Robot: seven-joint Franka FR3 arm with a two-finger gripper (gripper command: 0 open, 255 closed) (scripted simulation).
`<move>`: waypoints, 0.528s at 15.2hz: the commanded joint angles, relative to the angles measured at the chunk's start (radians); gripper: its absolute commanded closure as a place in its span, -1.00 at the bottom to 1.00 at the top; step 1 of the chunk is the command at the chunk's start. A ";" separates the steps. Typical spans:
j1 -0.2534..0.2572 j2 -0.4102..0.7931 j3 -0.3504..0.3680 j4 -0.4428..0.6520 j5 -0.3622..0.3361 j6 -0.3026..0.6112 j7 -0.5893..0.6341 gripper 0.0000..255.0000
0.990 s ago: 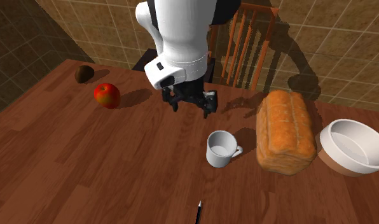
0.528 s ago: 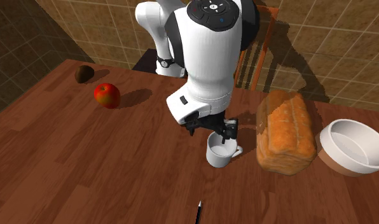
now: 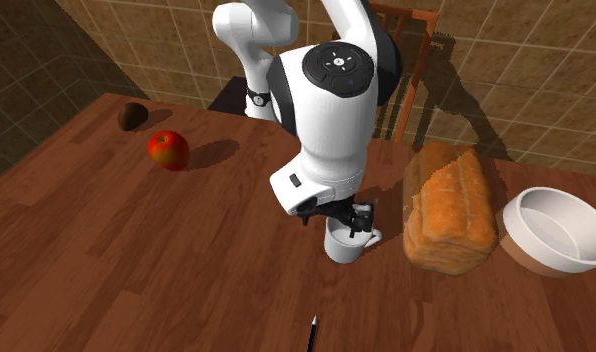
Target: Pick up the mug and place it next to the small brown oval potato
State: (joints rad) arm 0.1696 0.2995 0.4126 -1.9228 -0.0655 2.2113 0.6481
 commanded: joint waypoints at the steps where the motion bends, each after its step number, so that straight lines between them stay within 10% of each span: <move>1: 0.000 0.004 -0.001 -0.002 -0.002 0.007 0.000 -1.00; 7: 0.000 0.004 -0.001 -0.002 -0.002 0.006 0.000 -1.00; 8: 0.000 0.004 -0.001 -0.002 -0.002 0.006 0.000 1.00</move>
State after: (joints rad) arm 0.1694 0.3035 0.4113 -1.9247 -0.0674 2.2176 0.6477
